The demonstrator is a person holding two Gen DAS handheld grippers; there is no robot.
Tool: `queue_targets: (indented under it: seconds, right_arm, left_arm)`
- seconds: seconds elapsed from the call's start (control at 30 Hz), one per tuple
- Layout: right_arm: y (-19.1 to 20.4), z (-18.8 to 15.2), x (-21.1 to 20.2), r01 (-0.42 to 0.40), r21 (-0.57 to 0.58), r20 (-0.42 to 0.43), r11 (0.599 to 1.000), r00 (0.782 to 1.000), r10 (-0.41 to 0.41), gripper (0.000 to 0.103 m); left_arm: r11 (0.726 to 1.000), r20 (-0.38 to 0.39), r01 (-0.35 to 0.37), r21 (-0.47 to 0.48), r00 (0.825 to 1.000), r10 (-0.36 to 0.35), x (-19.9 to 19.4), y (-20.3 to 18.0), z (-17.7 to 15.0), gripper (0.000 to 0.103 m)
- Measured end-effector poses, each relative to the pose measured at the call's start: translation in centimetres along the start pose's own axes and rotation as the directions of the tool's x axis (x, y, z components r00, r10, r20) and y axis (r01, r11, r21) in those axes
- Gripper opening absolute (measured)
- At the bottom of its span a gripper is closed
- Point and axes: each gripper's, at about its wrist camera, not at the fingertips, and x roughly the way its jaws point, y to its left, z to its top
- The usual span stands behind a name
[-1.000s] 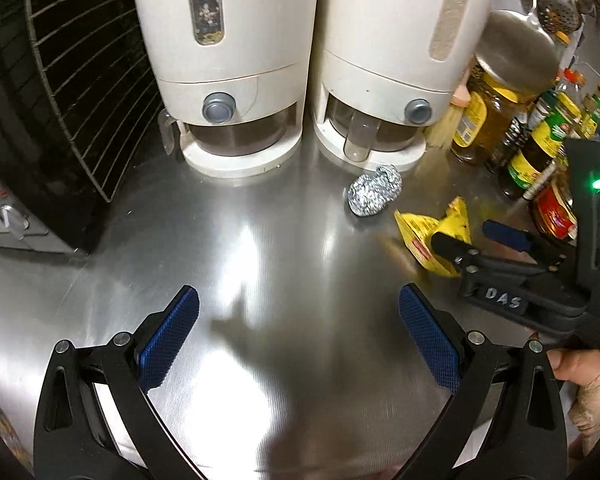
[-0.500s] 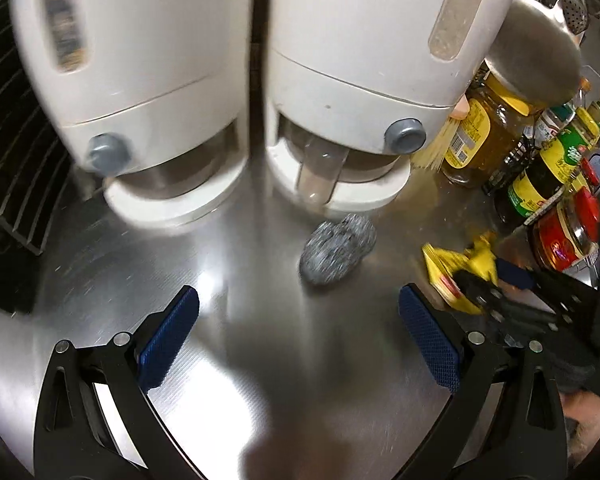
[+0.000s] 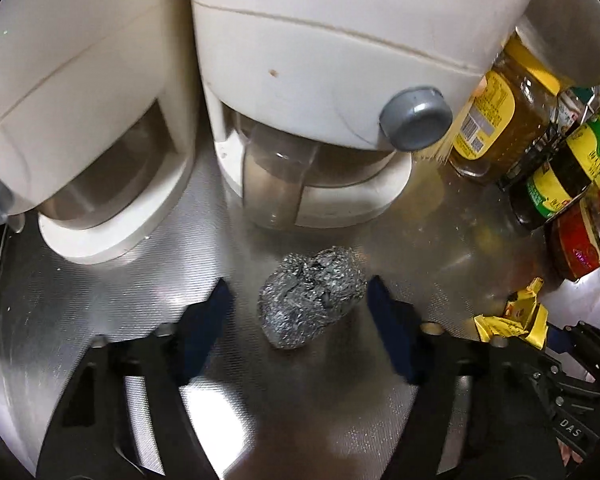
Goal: Collect trash
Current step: 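Grasp the foil ball with the left tool while the right tool grasps the yellow wrapper, then carry the foil ball and yellow wrapper down over the floor bin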
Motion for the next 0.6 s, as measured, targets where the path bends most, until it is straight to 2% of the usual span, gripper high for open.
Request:
queue_targets:
  seconds: [0.07, 0.2, 0.4, 0.53, 0.6]
  right_arm:
    - [0.5, 0.0, 0.2, 0.013, -0.014, 0.003, 1.0, 1.0, -0.013, 0.037]
    - [1.3, 0.1, 0.5, 0.037, -0.034, 0.012, 0.999, 0.999, -0.036, 0.037]
    - [1.4, 0.0, 0.5, 0.042, -0.04, 0.017, 0.998, 0.999, -0.042, 0.037]
    - [2.2, -0.3, -0.2, 0.051, -0.064, 0.015, 0.997, 0.999, -0.05, 0.03]
    - [2.9, -1.0, -1.2, 0.056, -0.085, 0.029, 0.995, 0.998, -0.054, 0.029]
  left_arm:
    - [1.0, 0.004, -0.009, 0.008, 1.0, 0.009, 0.1, -0.3, -0.1, 0.048]
    - [1.0, 0.004, -0.002, 0.012, 1.0, 0.002, -0.3, -0.6, -0.7, 0.044]
    - [0.999, 0.038, -0.023, 0.032, 0.999, 0.022, -3.3, -0.8, -3.1, 0.044]
    - [0.998, 0.051, -0.041, 0.037, 0.998, 0.04, -5.7, -1.0, -5.2, 0.044]
    - [0.999, 0.055, -0.04, 0.033, 0.998, 0.038, -6.9, -1.1, -6.5, 0.044]
